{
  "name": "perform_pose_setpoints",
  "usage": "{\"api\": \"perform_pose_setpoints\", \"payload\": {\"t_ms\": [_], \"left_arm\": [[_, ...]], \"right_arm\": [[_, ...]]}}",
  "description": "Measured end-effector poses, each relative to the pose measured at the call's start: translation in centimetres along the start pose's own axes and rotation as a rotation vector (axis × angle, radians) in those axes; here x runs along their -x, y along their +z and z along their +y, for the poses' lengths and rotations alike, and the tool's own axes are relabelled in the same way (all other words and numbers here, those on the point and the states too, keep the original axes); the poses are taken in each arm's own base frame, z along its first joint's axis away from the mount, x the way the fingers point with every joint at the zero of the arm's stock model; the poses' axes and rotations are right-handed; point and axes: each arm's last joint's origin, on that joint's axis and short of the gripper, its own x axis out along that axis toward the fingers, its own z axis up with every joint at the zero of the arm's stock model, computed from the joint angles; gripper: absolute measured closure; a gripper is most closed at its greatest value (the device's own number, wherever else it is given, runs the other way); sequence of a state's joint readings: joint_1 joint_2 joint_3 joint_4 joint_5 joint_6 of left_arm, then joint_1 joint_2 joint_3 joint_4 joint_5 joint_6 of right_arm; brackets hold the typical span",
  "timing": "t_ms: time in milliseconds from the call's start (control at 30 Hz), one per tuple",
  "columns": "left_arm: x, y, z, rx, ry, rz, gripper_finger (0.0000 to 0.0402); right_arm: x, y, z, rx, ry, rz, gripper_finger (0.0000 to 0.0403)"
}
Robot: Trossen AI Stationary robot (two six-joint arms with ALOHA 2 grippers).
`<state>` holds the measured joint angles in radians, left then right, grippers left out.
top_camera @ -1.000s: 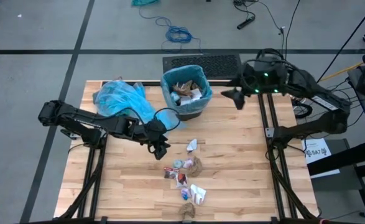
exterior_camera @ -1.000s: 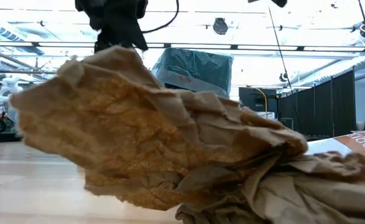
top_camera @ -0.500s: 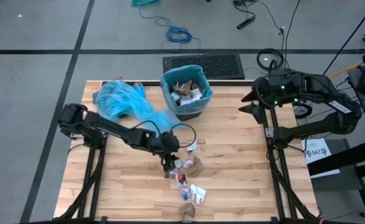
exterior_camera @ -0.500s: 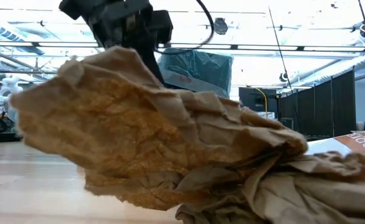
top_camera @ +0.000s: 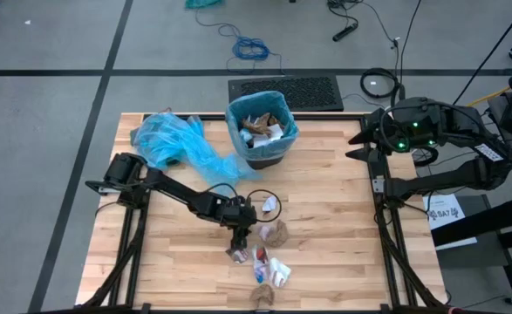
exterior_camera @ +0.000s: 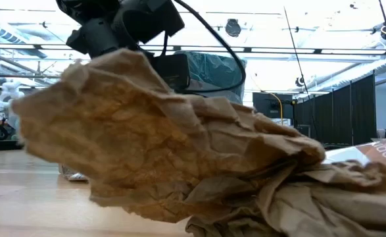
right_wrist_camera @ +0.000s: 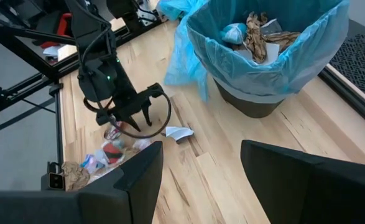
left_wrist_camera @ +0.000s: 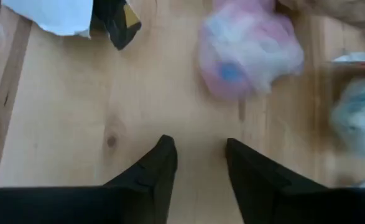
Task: Place trash/remove bag and relplace
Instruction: Put the blue crumpled plastic bag into the trash bin, then put the pink crumpled plastic bag into the trash bin
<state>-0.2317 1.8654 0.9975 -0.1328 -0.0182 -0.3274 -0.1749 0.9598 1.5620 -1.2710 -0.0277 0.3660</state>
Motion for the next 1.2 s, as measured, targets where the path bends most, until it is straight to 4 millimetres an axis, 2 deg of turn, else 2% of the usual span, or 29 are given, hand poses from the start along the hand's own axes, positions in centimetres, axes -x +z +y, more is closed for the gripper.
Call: {"api": "perform_pose_setpoints", "payload": {"t_ms": [233, 633, 867, 1200], "left_arm": [[0.5, 1.4, -0.3, 0.012, 0.002, 0.027, 0.0386], [3.5, 6.1, -1.4, 0.01, 0.02, 0.001, 0.0398], [3.8, 7.0, -1.9, 0.014, -0.041, -0.038, 0.0366], [3.6, 7.2, -1.9, 0.114, -0.09, -0.042, 0.0246]], "right_arm": [[0.3, -0.1, -0.1, 0.008, -0.011, -0.01, 0.0195], [0.2, -0.1, -0.1, 0.013, -0.03, -0.014, 0.0195], [0.2, -0.1, -0.1, 0.001, -0.029, -0.013, 0.0195], [0.2, -0.1, -0.1, -0.012, -0.024, -0.01, 0.0195]]}}
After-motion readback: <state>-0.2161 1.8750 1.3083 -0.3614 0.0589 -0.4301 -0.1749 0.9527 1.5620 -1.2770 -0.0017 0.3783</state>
